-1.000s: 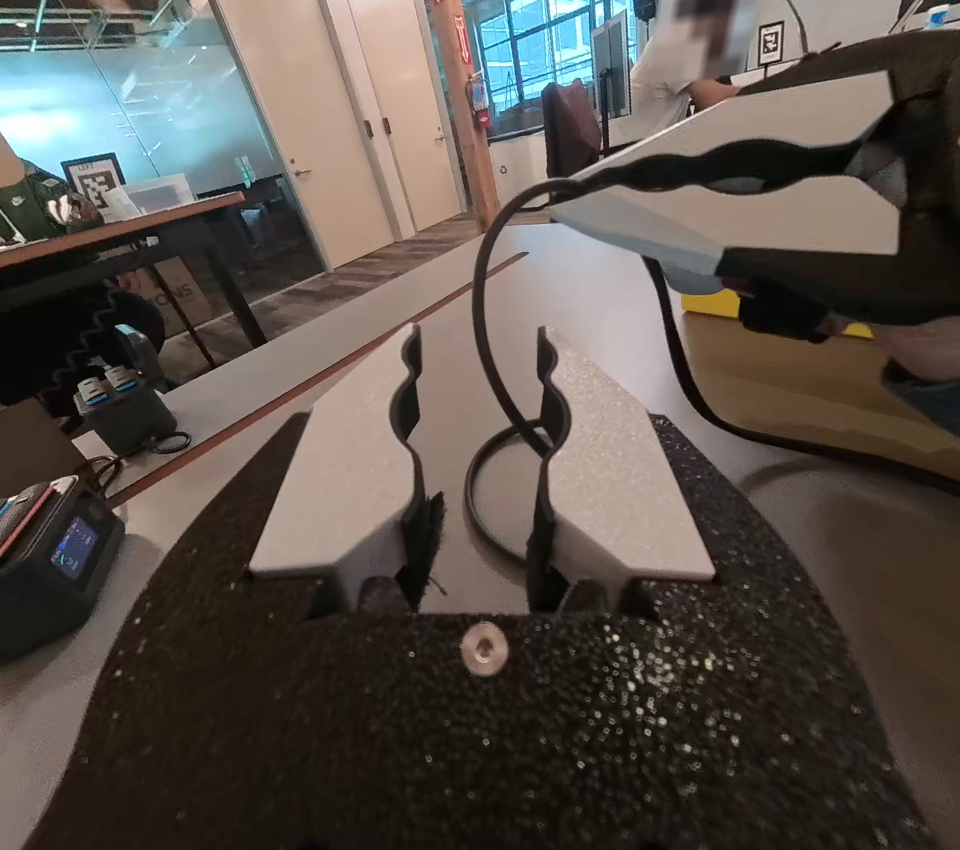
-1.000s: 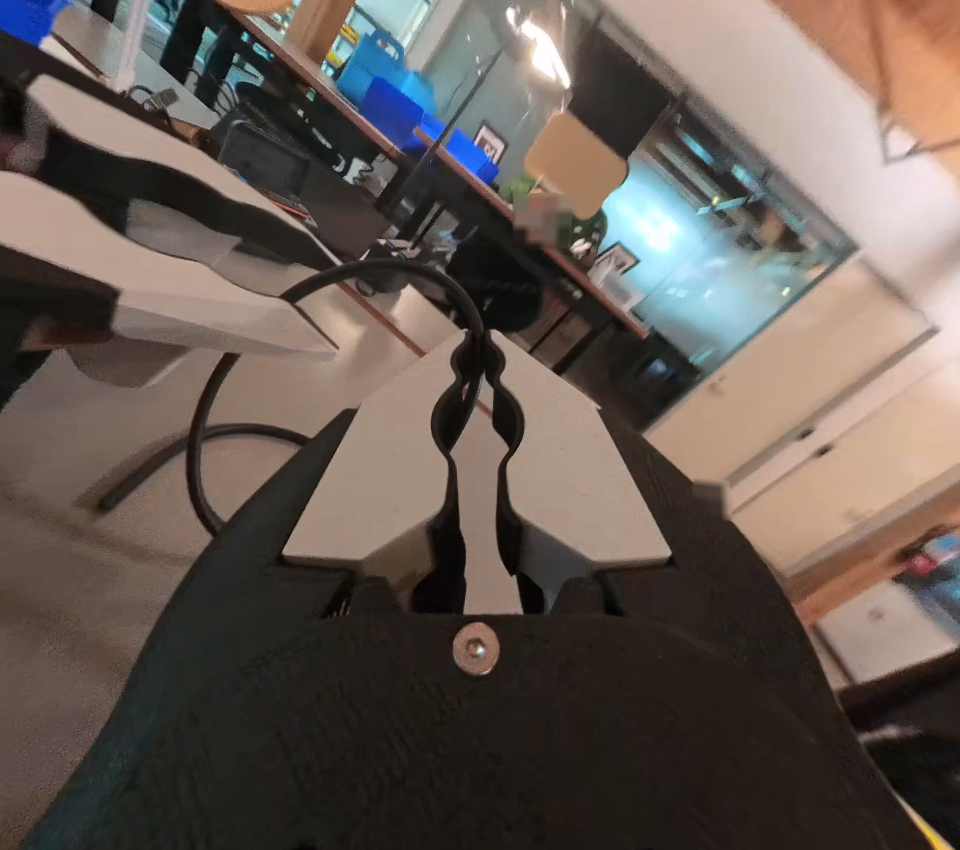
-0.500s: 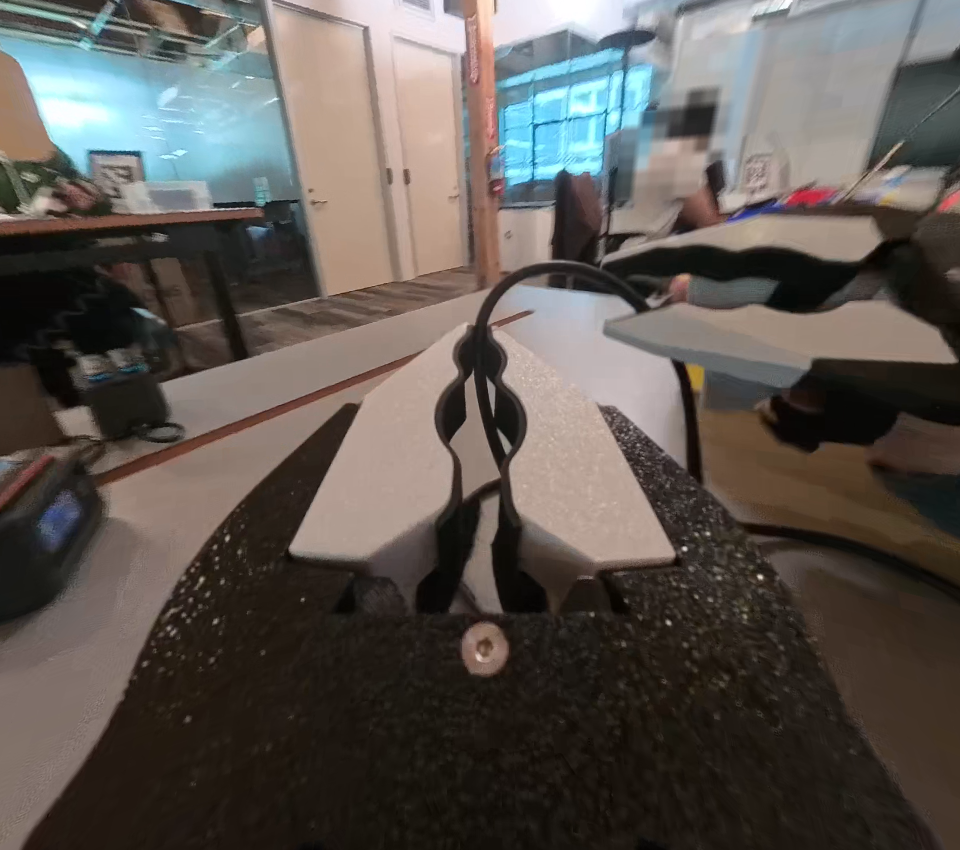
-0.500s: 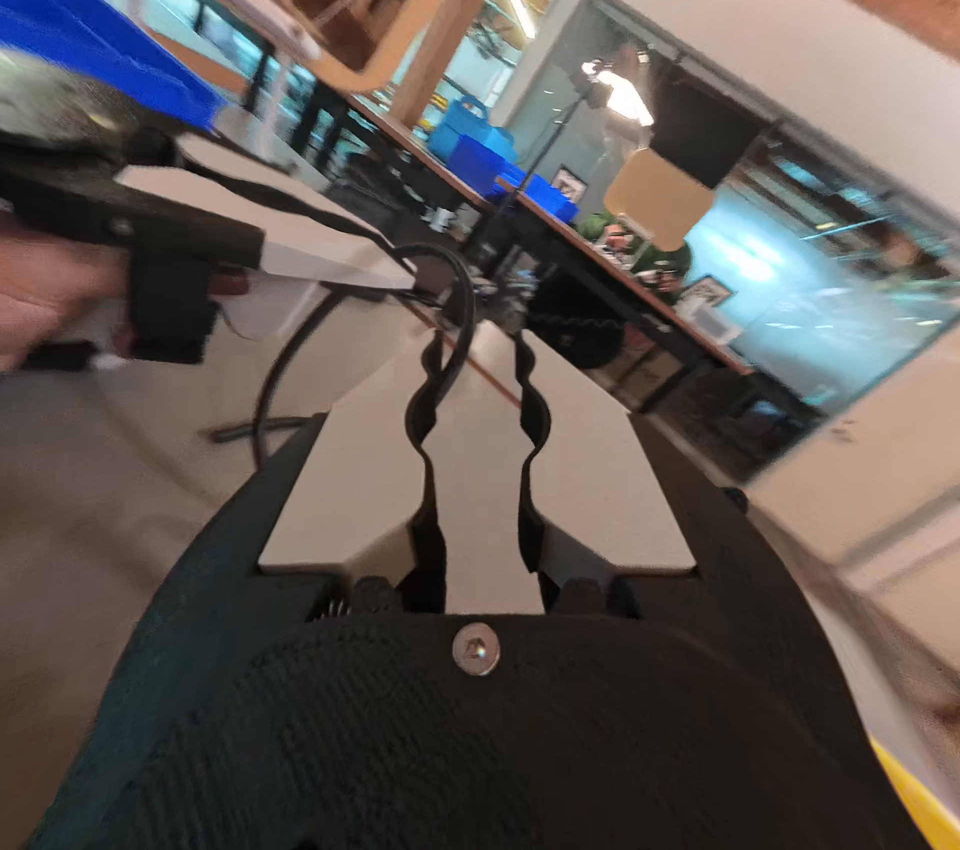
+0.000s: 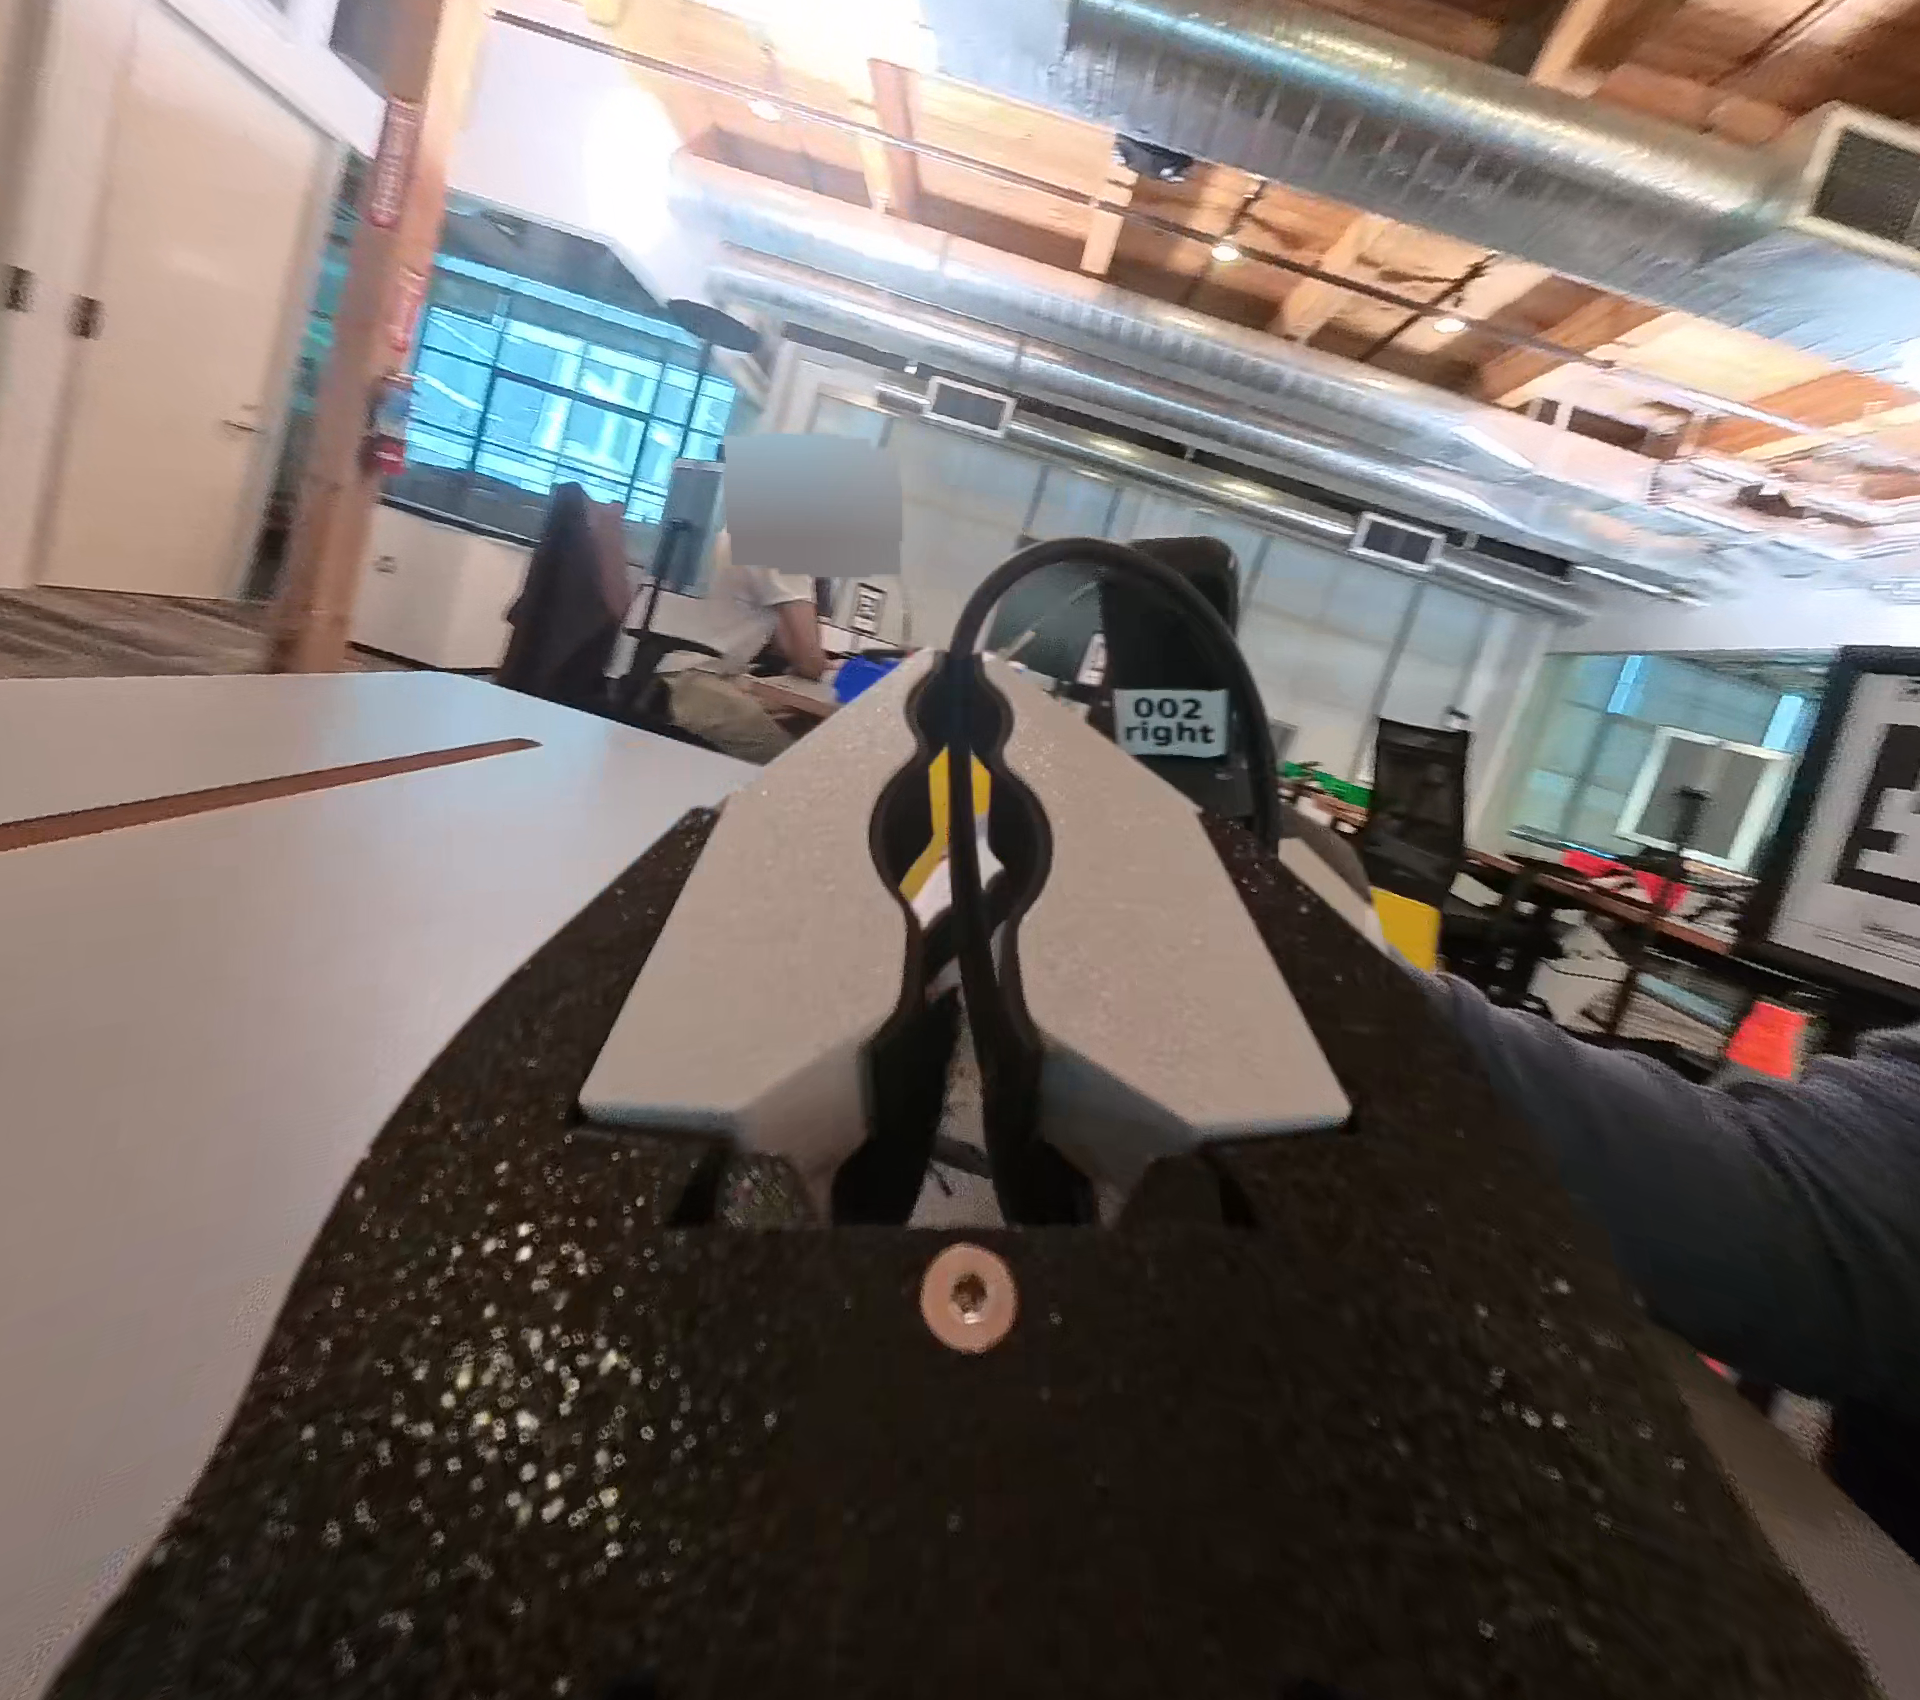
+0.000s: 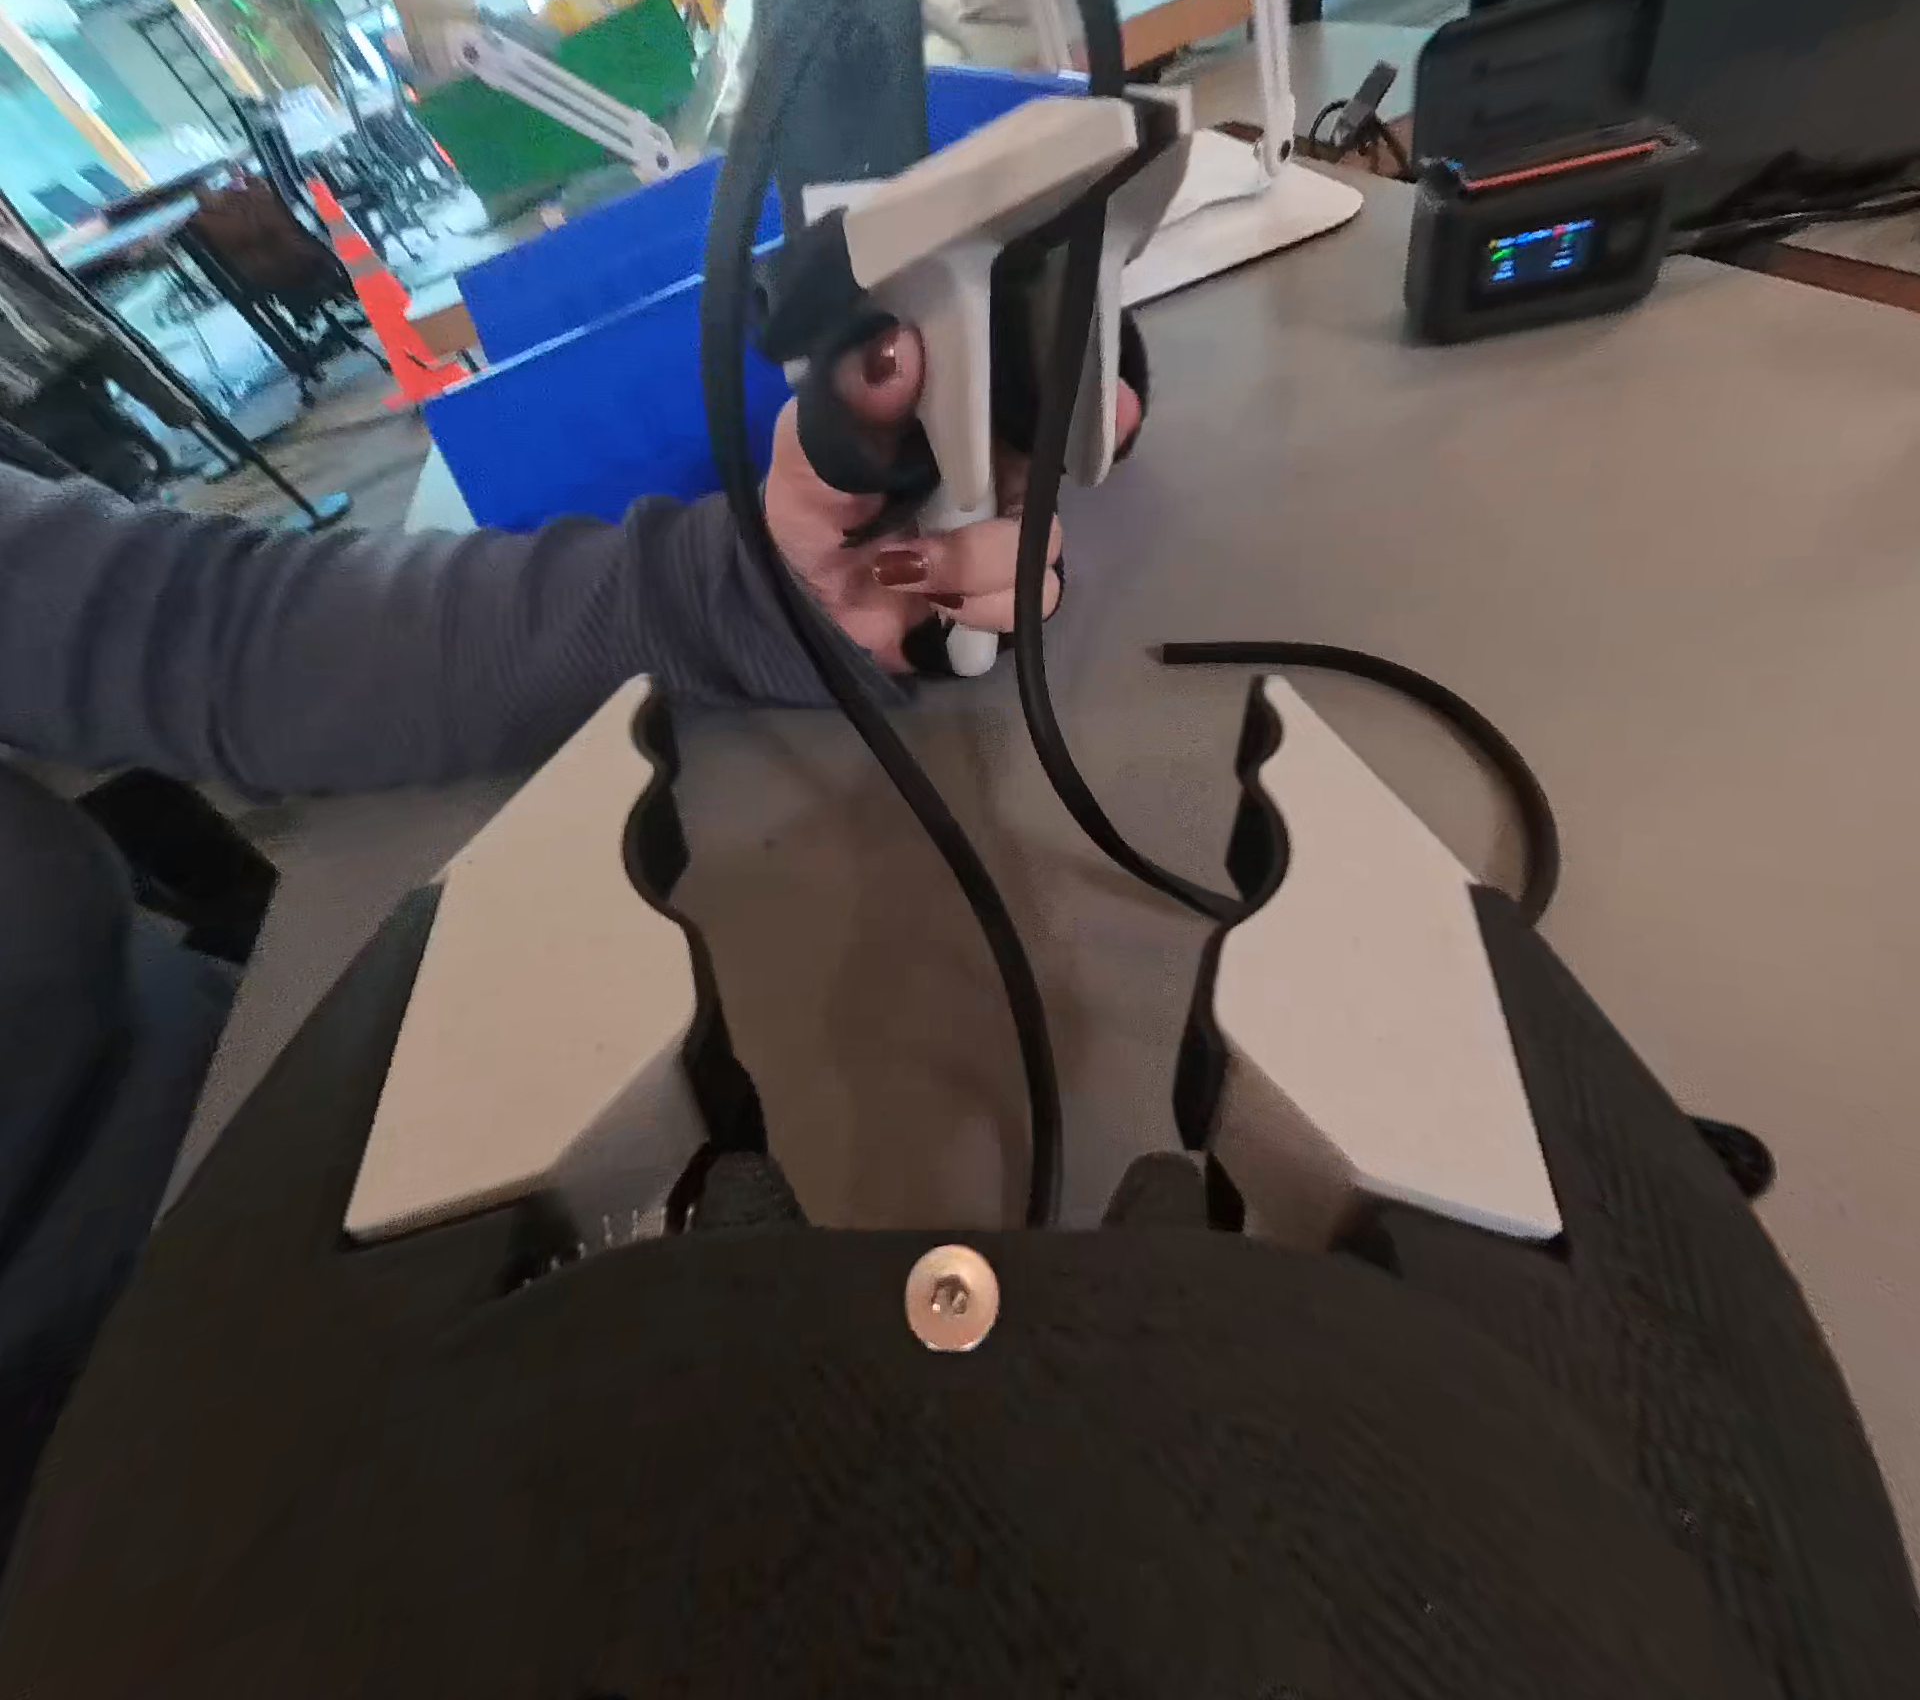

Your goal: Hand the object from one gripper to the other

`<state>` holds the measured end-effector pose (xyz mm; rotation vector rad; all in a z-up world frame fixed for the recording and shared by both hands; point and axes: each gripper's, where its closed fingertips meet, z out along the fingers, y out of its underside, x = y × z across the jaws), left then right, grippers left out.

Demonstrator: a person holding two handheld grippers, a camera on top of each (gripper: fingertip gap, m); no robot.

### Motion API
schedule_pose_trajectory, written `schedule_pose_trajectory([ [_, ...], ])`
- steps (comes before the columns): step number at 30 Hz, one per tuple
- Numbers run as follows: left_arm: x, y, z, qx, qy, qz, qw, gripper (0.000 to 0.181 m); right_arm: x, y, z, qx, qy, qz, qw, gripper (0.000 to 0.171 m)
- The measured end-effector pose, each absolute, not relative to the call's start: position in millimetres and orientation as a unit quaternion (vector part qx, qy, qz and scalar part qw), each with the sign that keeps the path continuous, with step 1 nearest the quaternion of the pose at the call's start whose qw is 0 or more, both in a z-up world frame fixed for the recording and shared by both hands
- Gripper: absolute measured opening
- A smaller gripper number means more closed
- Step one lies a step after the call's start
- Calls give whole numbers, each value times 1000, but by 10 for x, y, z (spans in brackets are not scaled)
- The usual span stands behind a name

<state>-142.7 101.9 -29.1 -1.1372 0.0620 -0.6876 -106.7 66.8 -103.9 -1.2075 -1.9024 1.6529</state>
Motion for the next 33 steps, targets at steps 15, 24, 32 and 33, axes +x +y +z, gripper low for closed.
schedule_pose_trajectory([
  [15,-1009,714,-74,-443,121,-521,720,0,-1074,579,-1226,-374,-735,520,222,4],
  [24,-1802,934,-200,-495,-56,-314,808,44,-1276,1383,-751,-339,-661,301,598,3],
  [32,-1544,1128,-392,-591,17,-184,785,81,-1181,1576,-398,-351,-574,282,684,3],
  [33,-1475,1169,-441,-609,38,-154,777,84,-1174,1554,-365,-367,-562,329,664,4],
])
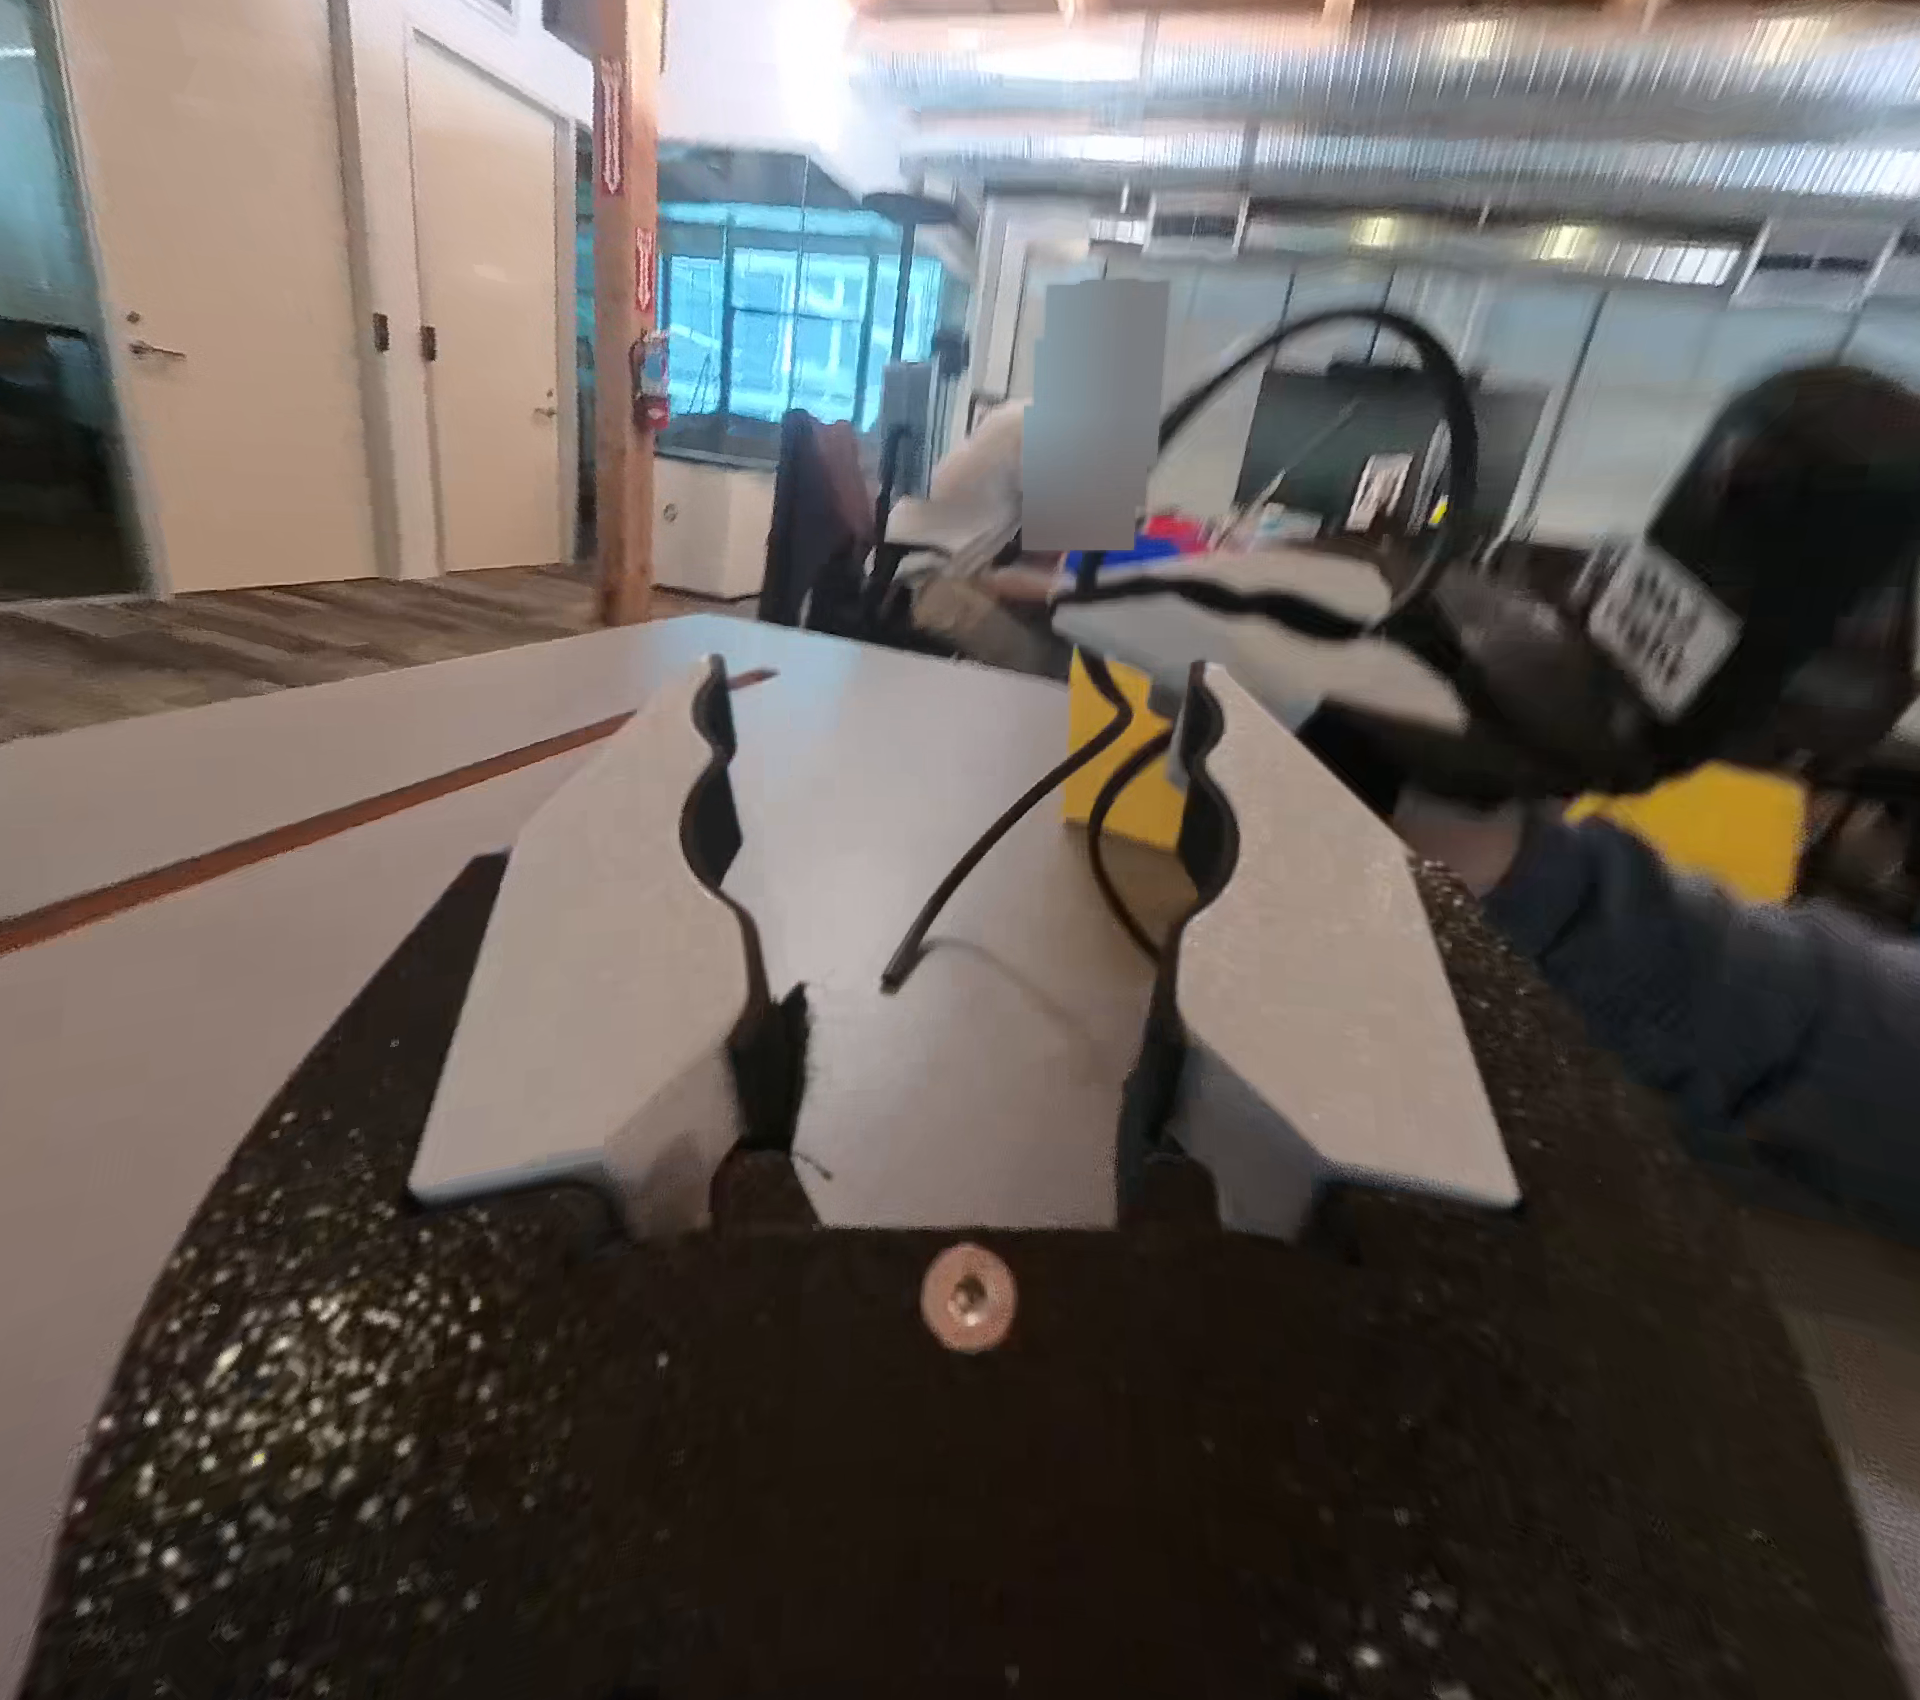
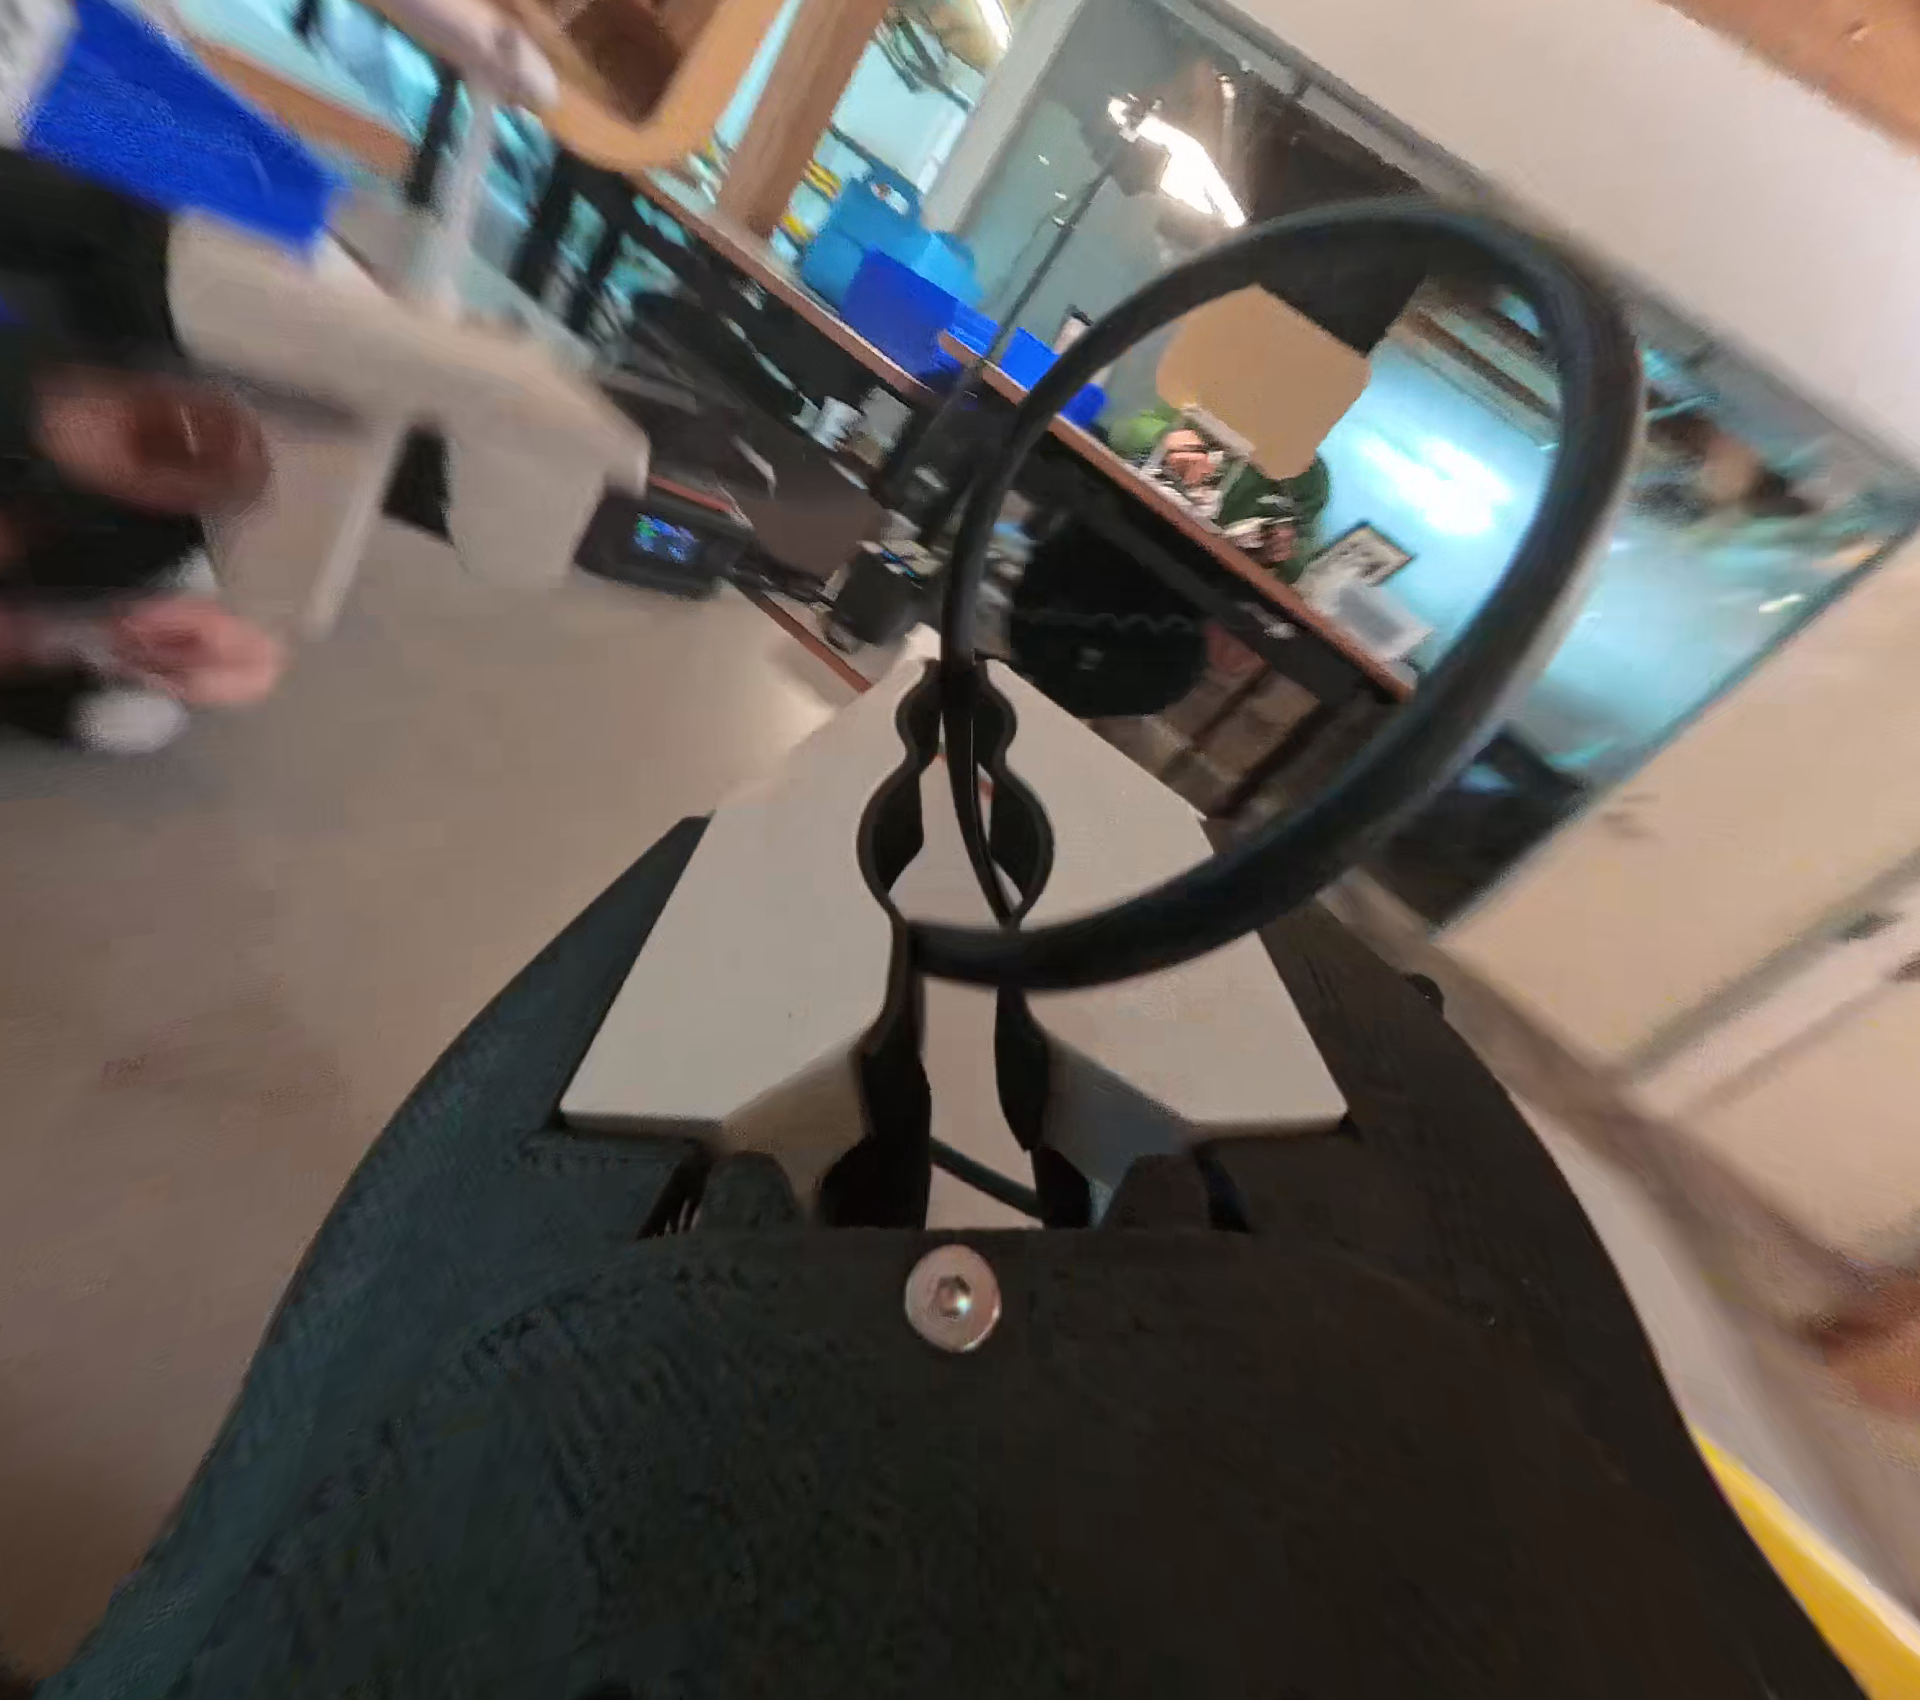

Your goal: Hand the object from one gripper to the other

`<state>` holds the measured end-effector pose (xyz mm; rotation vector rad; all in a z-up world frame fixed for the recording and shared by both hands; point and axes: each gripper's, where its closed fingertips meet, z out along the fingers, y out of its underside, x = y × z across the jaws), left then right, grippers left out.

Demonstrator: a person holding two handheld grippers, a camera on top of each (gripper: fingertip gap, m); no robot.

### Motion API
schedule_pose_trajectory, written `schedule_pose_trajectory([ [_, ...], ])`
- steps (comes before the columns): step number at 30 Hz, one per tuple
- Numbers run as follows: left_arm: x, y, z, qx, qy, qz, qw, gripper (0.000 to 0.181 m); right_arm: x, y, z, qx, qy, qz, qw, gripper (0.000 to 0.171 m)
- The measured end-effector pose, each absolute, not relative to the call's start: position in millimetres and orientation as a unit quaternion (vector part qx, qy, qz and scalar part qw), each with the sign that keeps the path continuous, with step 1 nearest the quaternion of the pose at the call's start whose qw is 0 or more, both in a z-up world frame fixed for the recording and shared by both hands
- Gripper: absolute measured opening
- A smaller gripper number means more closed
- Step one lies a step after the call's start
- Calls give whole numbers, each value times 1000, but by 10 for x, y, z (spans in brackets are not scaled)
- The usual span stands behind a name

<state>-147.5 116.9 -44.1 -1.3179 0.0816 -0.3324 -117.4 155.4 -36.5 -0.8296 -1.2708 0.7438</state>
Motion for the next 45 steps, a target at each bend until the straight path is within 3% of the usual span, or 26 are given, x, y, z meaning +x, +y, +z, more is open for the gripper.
schedule_pose_trajectory([
  [7,-991,1421,-764,-685,140,-79,710,98,-1059,1471,-91,-417,-472,576,521,3],
  [12,-788,1565,-897,-709,162,-39,685,69,-1046,1229,-13,-396,-476,646,447,3],
  [22,-635,1626,-925,-715,154,-77,678,40,-979,863,89,-342,-492,709,371,5],
  [25,-638,1623,-932,-716,155,-81,676,8,-938,831,140,-328,-487,722,366,4],
  [34,-1356,1564,-781,-710,18,15,704,0,-935,1453,48,-404,-443,648,469,6],
  [35,-1448,1538,-760,-709,4,41,704,0,-977,1494,-23,-418,-454,623,481,13],
  [38,-1722,1426,-700,-699,-22,146,700,0,-1112,1519,-246,-453,-499,555,487,62],
  [39,-1804,1374,-657,-690,-21,189,698,0,-1134,1506,-297,-456,-514,541,485,70],
  [43,-1964,1210,-514,-655,29,341,674,0,-1136,1412,-494,-463,-573,518,434,94],
  [45,-1883,1182,-440,-620,93,404,666,0,-1086,1236,-585,-455,-602,547,362,94],
])
